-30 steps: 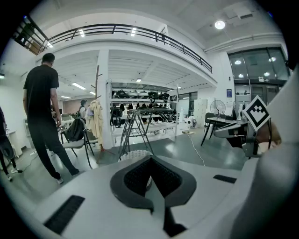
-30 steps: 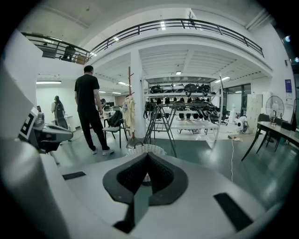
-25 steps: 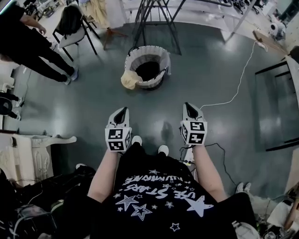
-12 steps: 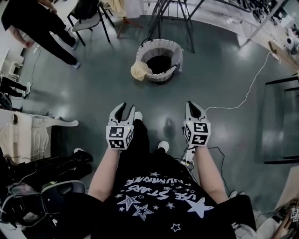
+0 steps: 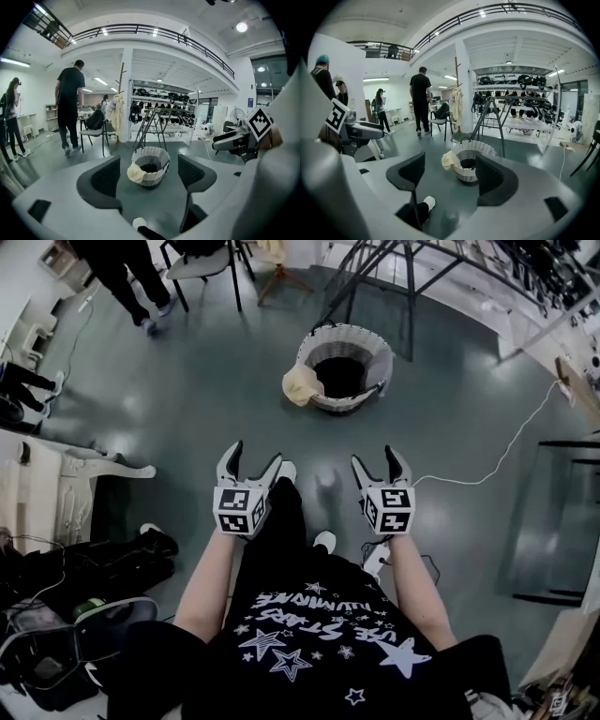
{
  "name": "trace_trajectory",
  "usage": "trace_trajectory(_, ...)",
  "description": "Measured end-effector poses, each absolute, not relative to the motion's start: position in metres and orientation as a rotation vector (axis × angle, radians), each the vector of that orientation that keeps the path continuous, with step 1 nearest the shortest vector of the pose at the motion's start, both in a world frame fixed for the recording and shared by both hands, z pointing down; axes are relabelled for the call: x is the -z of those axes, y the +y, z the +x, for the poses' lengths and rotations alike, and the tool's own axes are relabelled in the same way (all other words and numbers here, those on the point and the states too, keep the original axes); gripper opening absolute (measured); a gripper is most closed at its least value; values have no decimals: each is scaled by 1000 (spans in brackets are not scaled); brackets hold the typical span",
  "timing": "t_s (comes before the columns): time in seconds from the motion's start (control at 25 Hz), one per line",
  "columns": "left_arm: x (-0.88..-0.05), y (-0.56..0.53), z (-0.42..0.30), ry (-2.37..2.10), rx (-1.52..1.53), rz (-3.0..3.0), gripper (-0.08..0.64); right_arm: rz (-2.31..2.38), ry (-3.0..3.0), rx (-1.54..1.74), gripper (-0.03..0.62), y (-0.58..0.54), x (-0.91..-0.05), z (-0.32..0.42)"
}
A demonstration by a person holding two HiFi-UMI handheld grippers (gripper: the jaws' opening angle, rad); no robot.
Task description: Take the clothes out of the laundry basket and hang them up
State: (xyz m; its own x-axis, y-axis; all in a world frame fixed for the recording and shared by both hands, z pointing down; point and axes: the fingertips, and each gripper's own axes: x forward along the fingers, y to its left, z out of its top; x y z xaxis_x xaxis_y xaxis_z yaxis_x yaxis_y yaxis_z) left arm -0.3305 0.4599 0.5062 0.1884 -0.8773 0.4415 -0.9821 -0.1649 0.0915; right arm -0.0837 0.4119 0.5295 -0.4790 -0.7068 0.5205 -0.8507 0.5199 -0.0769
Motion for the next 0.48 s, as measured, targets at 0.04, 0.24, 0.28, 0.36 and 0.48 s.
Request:
trace_trajectory(0.04,-511,452,-339,-1751,-416,2107,382,1260,-2325,-450,325,404,-535,-92)
trace_trajectory(0.24,-544,398,-377,-1714,-529,2093,382,1214,-2259,-443,325,354,-573,-134)
trace_trajectory(0.28,-553,386,-383,-1697,-558,2093,382,1213,-2242,-450,325,344,-582,-140)
trace_trajectory(0.36,-569,361,-394,-1669,-606,2101,382,1214,-2210,-461,324,325,-601,-154)
trace_trajectory(0.48,-594,326,-417,-1647,-670,2113,382,1196,-2172,-480,324,300,-629,-181)
